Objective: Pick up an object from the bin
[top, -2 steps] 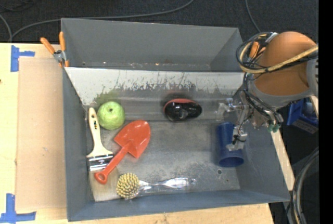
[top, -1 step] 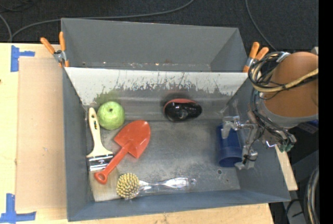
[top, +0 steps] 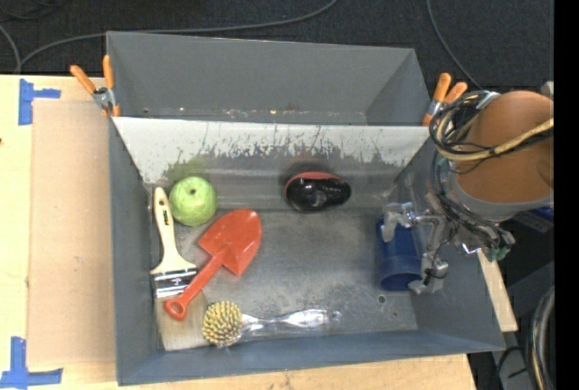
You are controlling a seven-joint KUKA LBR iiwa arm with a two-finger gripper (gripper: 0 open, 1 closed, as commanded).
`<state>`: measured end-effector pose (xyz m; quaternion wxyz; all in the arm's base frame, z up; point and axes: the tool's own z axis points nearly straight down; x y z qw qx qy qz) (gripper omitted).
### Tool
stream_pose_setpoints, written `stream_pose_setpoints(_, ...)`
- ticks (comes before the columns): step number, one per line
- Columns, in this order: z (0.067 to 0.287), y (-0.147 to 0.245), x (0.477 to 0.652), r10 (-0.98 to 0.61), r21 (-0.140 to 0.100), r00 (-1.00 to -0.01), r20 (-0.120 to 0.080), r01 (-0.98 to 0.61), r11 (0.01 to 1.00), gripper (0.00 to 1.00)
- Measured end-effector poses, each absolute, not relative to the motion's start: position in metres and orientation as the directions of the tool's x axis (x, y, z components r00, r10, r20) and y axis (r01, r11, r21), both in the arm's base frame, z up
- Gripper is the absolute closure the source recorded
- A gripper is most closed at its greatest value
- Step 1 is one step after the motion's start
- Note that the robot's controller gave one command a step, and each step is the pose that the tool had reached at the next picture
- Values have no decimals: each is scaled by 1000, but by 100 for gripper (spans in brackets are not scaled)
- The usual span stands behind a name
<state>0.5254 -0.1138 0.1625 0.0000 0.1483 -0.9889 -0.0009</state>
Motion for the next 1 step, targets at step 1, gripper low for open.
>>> stream_pose_setpoints(1,130,-128,526,-380,3,-925,1,-380,925,0)
